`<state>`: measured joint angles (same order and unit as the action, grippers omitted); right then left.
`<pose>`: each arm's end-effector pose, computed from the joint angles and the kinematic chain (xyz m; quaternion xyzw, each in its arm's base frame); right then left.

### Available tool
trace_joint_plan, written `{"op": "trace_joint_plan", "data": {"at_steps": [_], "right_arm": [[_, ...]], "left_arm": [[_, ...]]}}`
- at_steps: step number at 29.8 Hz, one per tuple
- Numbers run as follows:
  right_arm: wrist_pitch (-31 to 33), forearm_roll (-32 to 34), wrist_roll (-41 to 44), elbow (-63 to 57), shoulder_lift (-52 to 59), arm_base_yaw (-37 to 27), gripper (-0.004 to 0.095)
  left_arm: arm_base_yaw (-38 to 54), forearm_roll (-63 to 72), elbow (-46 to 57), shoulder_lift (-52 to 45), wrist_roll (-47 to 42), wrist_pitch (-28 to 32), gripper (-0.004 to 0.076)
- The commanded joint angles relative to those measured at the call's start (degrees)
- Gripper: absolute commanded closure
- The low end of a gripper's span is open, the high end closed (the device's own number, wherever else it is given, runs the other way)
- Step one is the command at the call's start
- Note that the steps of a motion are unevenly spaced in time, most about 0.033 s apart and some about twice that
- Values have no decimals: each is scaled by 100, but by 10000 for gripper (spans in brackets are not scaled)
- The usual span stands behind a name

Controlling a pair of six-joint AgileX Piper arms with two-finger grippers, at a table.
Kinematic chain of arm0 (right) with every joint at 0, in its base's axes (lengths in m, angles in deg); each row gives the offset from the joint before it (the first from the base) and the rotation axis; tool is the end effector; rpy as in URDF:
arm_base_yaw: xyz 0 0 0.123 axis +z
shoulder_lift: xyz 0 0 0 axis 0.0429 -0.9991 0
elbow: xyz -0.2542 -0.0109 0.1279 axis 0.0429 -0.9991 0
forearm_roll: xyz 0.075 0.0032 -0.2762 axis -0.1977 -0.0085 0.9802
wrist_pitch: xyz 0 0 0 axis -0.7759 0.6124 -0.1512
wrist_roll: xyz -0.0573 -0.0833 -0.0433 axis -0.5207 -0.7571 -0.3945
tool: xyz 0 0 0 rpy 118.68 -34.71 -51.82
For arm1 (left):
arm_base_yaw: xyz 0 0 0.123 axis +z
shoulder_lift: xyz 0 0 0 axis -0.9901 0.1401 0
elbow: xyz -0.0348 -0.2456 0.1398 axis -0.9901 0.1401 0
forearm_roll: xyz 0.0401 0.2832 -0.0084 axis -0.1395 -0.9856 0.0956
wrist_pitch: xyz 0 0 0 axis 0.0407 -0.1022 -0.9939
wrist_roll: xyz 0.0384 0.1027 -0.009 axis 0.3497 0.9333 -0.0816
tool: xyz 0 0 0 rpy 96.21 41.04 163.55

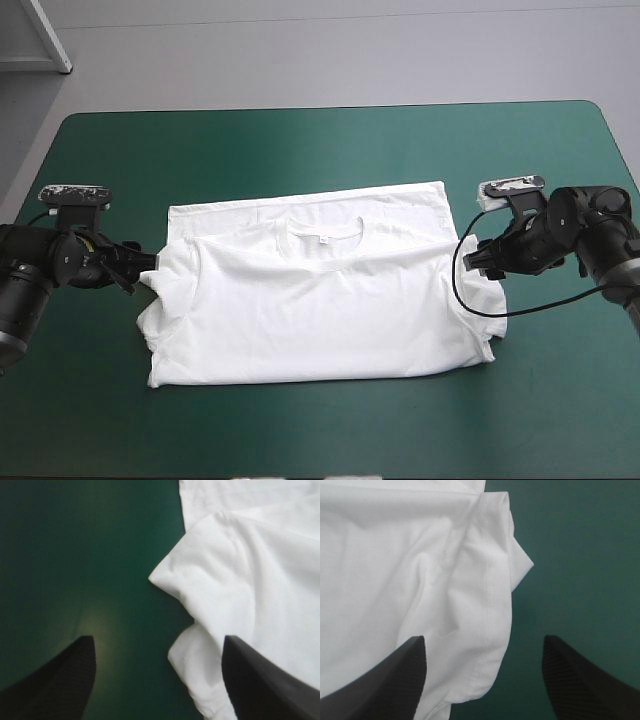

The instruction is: Fold the cloth

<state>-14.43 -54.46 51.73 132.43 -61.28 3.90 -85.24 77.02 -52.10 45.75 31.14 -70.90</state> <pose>0.3158 0.0429 0.2885 -0.1216 0.9715 0.0329 0.2010 0.2716 0.0004 0.3300 0.0016 0.9570 0.0604 0.2839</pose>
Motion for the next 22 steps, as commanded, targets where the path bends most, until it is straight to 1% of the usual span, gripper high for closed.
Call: {"op": "trace_joint_plan", "data": {"at_steps": [1,3,6,9,13,18,22], "right_arm": [[-49,-18,-9,185,196,-65,279],[-11,-64,-9,185,196,-65,279],[27,-77,-20,185,196,-65,282],[27,-156,-20,185,196,-65,299],[35,-211,-50,185,196,-65,332],[48,-211,-63,185,196,-65,347],[58,-211,-63,185,196,-65,347]], "left_arm": [[52,-404,221,-13,-607,854,203],[215,-174,397,112,-663,1311,203],[509,347,455,464,-619,1618,203],[673,588,455,972,-619,1862,212],[687,810,455,1512,-609,2021,213],[687,819,455,2090,-609,2250,213],[687,819,455,2369,-609,2206,213]]}}
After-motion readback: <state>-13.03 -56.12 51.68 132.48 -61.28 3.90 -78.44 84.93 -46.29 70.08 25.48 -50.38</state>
